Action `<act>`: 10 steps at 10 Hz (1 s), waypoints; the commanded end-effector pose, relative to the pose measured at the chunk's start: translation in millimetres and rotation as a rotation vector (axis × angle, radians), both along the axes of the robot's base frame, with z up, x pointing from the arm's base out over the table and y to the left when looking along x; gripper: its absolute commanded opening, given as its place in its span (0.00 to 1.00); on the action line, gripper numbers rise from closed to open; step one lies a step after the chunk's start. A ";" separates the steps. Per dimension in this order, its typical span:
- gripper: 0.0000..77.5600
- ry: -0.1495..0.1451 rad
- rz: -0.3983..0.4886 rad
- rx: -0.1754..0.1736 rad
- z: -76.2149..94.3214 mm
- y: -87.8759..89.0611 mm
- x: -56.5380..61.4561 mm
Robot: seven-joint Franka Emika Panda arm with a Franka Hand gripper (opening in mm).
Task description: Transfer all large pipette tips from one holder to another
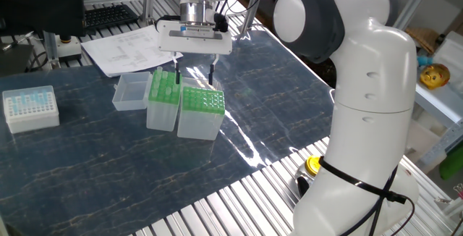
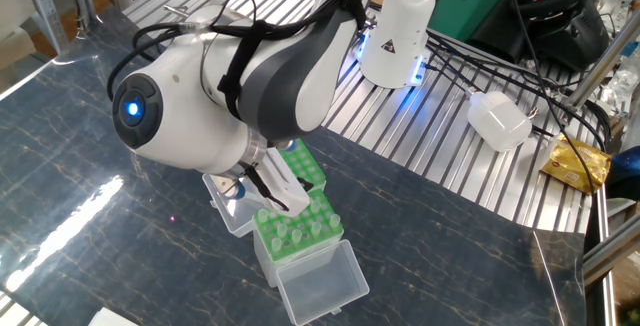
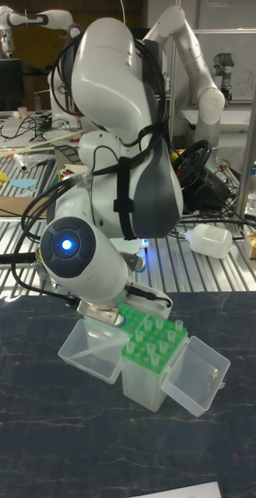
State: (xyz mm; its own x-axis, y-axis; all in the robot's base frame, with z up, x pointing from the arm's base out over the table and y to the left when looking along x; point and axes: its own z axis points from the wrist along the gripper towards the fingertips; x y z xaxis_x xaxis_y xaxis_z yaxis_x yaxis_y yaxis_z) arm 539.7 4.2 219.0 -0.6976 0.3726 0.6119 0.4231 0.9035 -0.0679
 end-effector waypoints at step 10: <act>1.00 -0.157 0.111 -0.238 -5.2 -37.5 29.0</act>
